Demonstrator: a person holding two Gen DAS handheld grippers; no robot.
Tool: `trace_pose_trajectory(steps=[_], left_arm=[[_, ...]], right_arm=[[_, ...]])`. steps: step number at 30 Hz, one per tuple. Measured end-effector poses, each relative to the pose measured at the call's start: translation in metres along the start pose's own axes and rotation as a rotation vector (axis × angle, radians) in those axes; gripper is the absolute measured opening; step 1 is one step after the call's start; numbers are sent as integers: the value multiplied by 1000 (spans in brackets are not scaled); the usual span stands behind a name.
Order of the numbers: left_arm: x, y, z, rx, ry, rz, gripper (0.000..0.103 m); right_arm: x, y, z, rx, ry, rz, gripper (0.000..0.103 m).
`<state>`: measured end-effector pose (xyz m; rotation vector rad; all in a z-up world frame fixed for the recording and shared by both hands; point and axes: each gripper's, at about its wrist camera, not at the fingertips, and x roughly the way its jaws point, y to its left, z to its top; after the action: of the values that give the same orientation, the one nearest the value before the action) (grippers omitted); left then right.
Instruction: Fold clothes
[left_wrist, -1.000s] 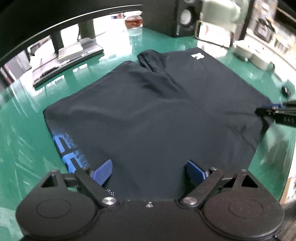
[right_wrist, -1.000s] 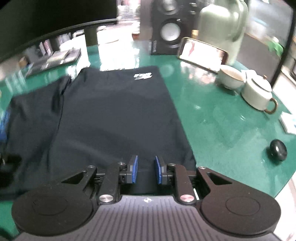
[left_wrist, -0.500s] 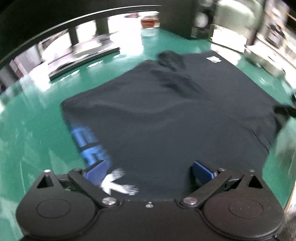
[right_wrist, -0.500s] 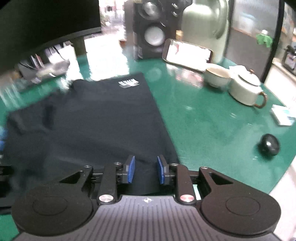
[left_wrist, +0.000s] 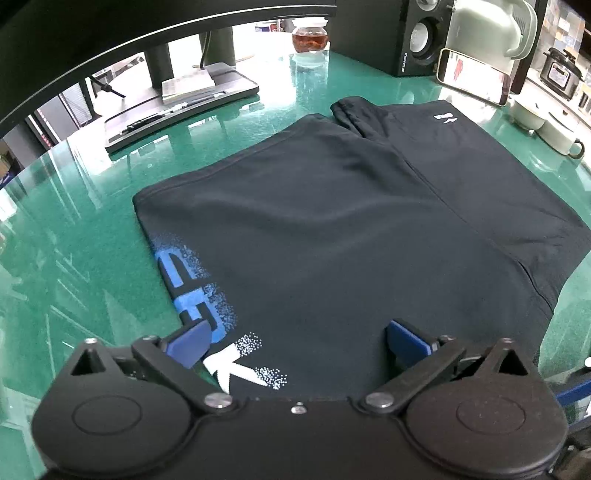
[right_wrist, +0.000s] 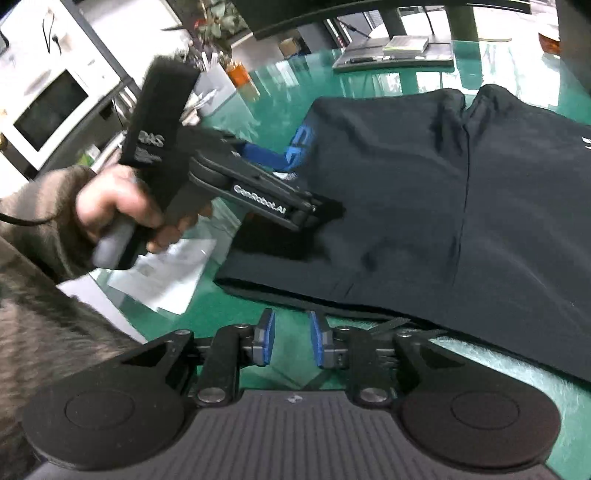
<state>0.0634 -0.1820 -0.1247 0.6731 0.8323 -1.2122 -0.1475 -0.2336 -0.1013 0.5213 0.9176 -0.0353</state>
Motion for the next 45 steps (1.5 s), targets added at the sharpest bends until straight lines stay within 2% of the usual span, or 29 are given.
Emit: trace_pose_trajectory(steps=[3,6,8,9,12,18,21,23,26,28,29,30,32,33,37,39,41,45], left_arm=[[0,0,0,-2,1,2,103],[0,0,1,-3,3,2,103],[1,1,0,-4,0,2,103],[1,0,0,-6,-2,3,103],[1,0,1,-12,-4,7,103],[2,1,2,-7,-1,5,103],[2,1,1,-14,-5,9,103],[2,1,1,-15,-6,10,103],[2,1,2,-15,-9,9,103],[2,2,1,-16,-14,9,103],[2,2,1,-17,-16,10,103],[2,2,1,-18,-19,11,103],[3,1,2,-22,-18,13,103],[3,1,2,-22,-17,14,103],[2,2,2,-19,-15,20,103],[0,5,1,-22,-16,28,103],[-1,10,0,-30,-18,36,103],[-4,17,3,-45,-27,55,102]], right_arm=[[5,0,2,-15,62,-7,26],[-2,-7,-6,-46,208,21,30],[-14,-10,-11,-72,273,-3,31],[-24,-9,-10,-91,272,-37,32],[-30,-4,8,-82,156,-15,37],[14,10,23,-207,180,-50,38],[19,9,26,-228,212,-11,46],[20,11,25,-243,281,17,56],[11,8,14,-271,522,82,58],[-2,-2,6,-291,655,46,58],[-10,-8,8,-292,664,14,59],[-17,-12,13,-281,654,-4,59],[-23,-15,20,-258,629,-4,73],[-24,-15,21,-244,609,9,77],[-26,-17,20,-168,537,57,79],[-39,-28,15,-85,471,47,79],[-61,-45,9,34,351,9,79],[-111,-105,-15,444,19,-235,77]])
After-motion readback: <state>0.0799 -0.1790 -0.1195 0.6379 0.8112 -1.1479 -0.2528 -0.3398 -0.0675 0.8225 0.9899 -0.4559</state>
